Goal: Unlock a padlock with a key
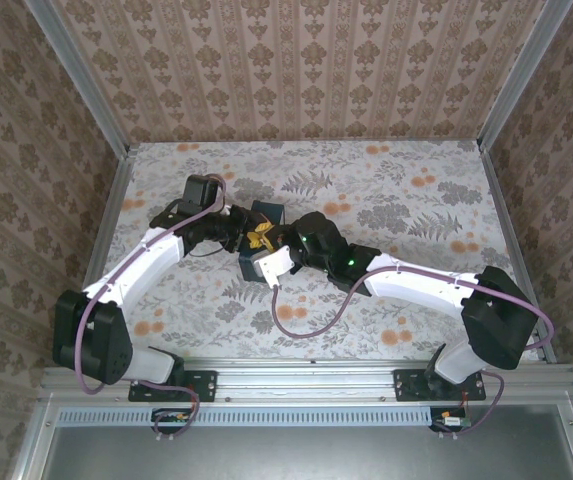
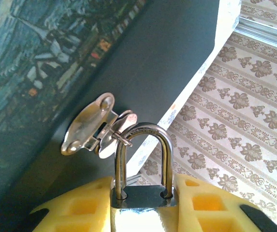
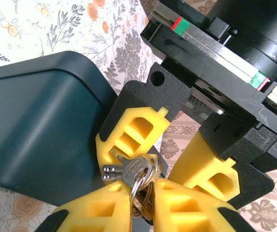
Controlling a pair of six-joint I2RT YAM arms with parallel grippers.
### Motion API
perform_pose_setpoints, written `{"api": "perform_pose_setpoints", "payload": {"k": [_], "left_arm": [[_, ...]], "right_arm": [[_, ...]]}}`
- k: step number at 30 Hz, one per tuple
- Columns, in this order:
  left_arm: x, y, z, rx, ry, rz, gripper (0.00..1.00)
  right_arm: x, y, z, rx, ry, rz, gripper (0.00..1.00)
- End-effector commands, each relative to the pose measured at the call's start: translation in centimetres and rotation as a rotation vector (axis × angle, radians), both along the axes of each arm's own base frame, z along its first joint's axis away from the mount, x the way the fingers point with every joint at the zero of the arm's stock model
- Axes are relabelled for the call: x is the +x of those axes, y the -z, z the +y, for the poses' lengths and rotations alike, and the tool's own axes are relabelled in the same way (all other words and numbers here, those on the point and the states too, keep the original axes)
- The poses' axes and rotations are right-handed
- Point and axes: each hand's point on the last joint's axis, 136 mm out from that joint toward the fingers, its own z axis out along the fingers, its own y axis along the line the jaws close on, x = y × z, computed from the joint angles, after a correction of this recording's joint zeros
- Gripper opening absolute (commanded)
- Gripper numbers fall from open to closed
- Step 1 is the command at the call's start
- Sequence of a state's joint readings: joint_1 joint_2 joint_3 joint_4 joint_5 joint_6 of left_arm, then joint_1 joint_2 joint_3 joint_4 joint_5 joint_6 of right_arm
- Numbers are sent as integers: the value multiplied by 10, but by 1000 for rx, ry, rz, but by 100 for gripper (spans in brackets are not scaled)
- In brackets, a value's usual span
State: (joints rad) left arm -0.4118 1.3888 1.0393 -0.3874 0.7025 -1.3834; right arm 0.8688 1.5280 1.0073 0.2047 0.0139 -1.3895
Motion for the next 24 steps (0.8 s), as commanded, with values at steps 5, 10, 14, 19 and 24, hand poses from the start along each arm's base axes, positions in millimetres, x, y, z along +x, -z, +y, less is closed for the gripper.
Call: {"api": "perform_pose_setpoints", "payload": {"k": [5, 10, 14, 19, 24], "left_arm": [[-10, -33, -20, -98, 106, -71, 0], [-5, -37, -22, -118, 89, -85, 0], [-1, -36, -23, -131, 70, -89, 0], [1, -40, -24, -138, 58, -98, 0], [3, -40, -23, -146, 36, -103, 0]], "right_arm": [[17, -14, 3, 61, 51, -8, 6], [23, -22, -1, 182, 150, 48, 0], [28, -26, -2, 366, 272, 127, 0], [37, -31, -9, 620, 443, 216, 0], [42, -42, -31, 922, 604, 338, 0]]}}
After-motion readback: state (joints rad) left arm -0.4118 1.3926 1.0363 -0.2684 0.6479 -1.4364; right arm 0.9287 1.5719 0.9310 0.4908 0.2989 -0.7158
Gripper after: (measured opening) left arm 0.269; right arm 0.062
